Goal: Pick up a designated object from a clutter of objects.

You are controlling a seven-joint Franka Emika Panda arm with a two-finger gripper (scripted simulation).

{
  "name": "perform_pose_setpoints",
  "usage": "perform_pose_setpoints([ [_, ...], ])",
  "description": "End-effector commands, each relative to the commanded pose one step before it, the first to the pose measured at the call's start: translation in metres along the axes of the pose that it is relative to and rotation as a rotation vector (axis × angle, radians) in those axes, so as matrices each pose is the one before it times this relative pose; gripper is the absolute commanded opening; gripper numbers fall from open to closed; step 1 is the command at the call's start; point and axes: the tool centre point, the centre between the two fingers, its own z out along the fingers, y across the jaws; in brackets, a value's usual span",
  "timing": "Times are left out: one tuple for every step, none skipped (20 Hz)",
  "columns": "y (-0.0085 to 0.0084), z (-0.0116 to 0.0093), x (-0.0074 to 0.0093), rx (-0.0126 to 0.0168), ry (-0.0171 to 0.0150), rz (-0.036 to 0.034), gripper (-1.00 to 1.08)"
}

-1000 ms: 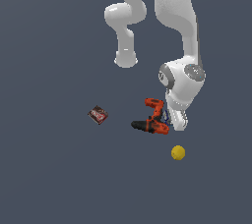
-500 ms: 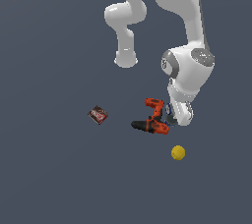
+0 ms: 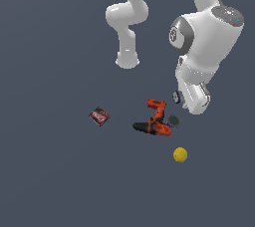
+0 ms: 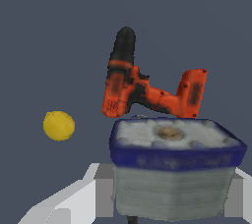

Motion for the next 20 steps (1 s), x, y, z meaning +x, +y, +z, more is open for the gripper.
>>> perform_pose_setpoints([
  [-0.00201, -0.02845, 0.00216, -0.00018, 0.00073, 0.00023, -1.00],
  [-0.00098, -0.01094, 0.00066, 0.00026, 0.00040, 0.00011, -1.00],
  [-0.00104, -0.01080, 0.00067, 0.00000, 0.00000, 0.00000, -1.00],
  [-0.00105, -0.01071, 0.00063, 0.00000, 0.00000, 0.00000, -1.00],
  [-0.00107, -0.01063, 0.00060, 0.00000, 0.00000, 0.00000, -1.00],
  [-0.00092, -0.01047, 0.00030, 0.00025, 0.00006, -0.00041, -1.00],
  [-0.00105, -0.00989, 0.00049, 0.00000, 0.00000, 0.00000, -1.00],
  [-0.00093, -0.00938, 0.00027, 0.00001, -0.00023, -0.00043, -1.00],
  [-0.00091, -0.00879, 0.00023, -0.00002, -0.00025, -0.00042, -1.00],
  [-0.00096, -0.00818, 0.00033, 0.00000, 0.00000, 0.00000, -1.00],
  [-0.00082, -0.00766, 0.00004, -0.00008, -0.00045, -0.00071, -1.00],
  [-0.00091, -0.00706, 0.00023, 0.00000, 0.00000, 0.00000, -1.00],
  [-0.00077, -0.00656, -0.00004, -0.00010, -0.00045, -0.00071, -1.00],
  [-0.00082, -0.00599, 0.00016, 0.00000, 0.00000, 0.00000, -1.00],
  [-0.00067, -0.00548, -0.00009, -0.00011, -0.00045, -0.00071, -1.00],
  [-0.00072, -0.00492, 0.00011, 0.00000, 0.00000, 0.00000, -1.00],
  [-0.00058, -0.00441, -0.00015, -0.00011, -0.00045, -0.00071, -1.00],
  [-0.00063, -0.00386, 0.00005, 0.00000, 0.00000, 0.00000, -1.00],
  [-0.00053, -0.00334, -0.00010, -0.00007, -0.00026, -0.00041, -1.00],
  [-0.00053, -0.00281, 0.00001, 0.00000, 0.00000, 0.00000, -1.00],
])
